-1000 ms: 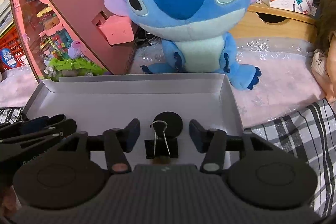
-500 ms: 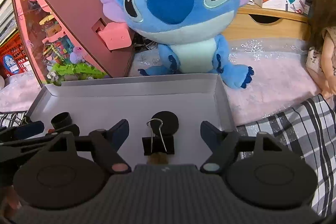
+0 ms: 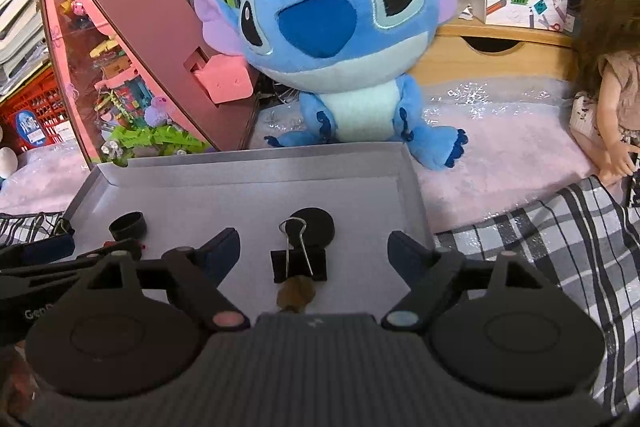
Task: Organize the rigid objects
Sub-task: 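Open both grippers and lift them away from the box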
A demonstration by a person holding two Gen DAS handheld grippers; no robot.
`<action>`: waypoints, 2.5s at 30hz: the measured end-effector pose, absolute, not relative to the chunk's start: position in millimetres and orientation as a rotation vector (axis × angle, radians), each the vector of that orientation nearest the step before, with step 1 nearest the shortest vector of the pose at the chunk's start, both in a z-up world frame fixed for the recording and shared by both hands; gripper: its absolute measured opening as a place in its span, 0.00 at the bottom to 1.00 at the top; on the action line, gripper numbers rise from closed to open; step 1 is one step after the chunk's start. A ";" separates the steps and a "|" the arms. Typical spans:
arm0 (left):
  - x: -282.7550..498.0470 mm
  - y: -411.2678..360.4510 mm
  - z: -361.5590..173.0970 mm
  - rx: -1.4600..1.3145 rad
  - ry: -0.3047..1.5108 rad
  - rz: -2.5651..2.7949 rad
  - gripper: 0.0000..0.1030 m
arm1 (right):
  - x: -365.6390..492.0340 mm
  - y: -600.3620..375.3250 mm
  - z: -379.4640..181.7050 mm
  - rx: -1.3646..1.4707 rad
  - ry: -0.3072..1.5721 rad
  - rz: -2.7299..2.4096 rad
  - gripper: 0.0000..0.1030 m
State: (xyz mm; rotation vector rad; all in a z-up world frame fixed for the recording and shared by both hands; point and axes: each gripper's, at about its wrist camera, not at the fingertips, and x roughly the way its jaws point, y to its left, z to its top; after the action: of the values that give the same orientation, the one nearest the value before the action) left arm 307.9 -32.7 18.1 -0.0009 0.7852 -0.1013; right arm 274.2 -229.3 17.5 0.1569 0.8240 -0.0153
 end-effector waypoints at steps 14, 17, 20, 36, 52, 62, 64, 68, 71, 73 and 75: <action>281.7 -18.6 29.4 -0.004 0.748 -0.087 0.82 | 253.4 -227.2 31.6 0.124 0.762 -0.015 0.95; 274.1 -17.0 34.0 0.005 0.738 -0.095 0.83 | 246.0 -225.1 34.9 0.095 0.743 -0.006 0.97; 266.7 -15.8 39.2 0.014 0.727 -0.098 0.83 | 238.7 -225.5 38.2 0.083 0.729 0.000 0.98; 224.2 -3.9 59.7 -0.003 0.693 -0.116 0.84 | 197.9 -239.9 61.0 0.127 0.673 -0.014 1.00; 172.0 1.9 87.7 -0.018 0.646 -0.160 0.85 | 153.2 -236.7 86.7 0.067 0.604 0.007 1.00; 139.3 6.1 94.4 -0.044 0.624 -0.190 0.86 | 122.9 -226.6 95.4 0.009 0.545 0.040 1.00; 134.8 6.2 92.2 -0.043 0.622 -0.188 0.86 | 117.4 -223.9 93.7 -0.002 0.538 0.044 1.00; 129.3 6.5 86.2 -0.038 0.621 -0.186 0.86 | 110.2 -218.4 88.3 -0.049 0.527 0.039 1.00; 126.5 7.4 80.9 -0.046 0.626 -0.177 0.86 | 106.7 -217.0 84.3 -0.052 0.533 0.049 1.00; 124.2 9.1 76.4 -0.061 0.628 -0.176 0.86 | 104.1 -217.9 81.8 -0.039 0.535 0.052 1.00; 121.6 10.5 70.6 -0.071 0.637 -0.177 0.86 | 102.2 -217.9 79.1 -0.035 0.531 0.047 1.00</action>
State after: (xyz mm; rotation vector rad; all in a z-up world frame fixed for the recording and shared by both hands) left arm 121.6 10.5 70.6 -0.0708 0.6366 -0.1774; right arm 102.2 -217.9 79.1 -0.0354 0.5306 0.0467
